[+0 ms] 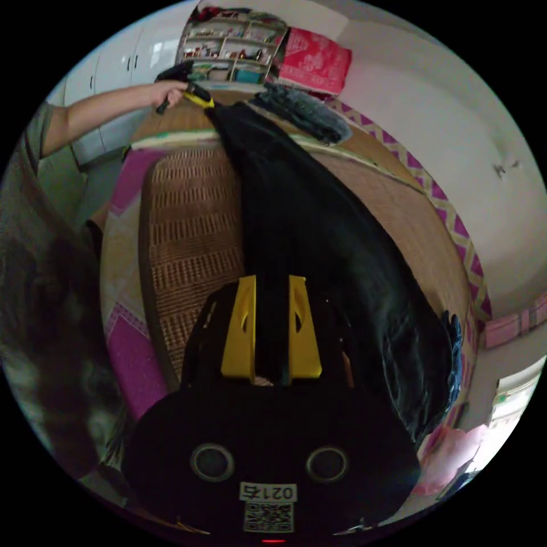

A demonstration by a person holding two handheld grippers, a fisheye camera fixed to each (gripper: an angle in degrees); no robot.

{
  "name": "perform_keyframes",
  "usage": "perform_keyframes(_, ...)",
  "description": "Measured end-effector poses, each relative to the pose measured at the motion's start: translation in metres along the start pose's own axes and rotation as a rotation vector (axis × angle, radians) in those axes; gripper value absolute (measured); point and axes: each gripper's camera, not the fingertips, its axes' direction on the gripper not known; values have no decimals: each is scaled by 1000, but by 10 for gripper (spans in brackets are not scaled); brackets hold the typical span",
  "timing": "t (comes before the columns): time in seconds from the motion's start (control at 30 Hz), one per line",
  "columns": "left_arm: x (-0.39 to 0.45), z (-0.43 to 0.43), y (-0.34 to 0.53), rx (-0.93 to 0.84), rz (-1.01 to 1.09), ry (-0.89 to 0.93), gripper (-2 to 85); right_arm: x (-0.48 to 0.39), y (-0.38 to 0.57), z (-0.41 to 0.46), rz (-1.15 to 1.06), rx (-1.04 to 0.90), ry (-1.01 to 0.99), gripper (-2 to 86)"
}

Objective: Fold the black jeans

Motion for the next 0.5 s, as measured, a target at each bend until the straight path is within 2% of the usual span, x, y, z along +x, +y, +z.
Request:
perform_keyframes(0.1, -17, 1, -3, -18, -32, 50, -10, -10, -5, -3, -14, 2, 20, 1)
perform_keyframes(0.27, -54, -6, -2, 22, -163, 219, -9, -1, 5, -51, 92, 113, 16, -9)
perform_keyframes(0.37, -76, 2, 1, -5, -254, 241, -8, -11, 7, -30, 58, 18, -29, -9)
perform_keyframes(0.5, -98, 4, 8, 30, -314, 323, 4, -31, 22, -18, 52, 56, 67, -9)
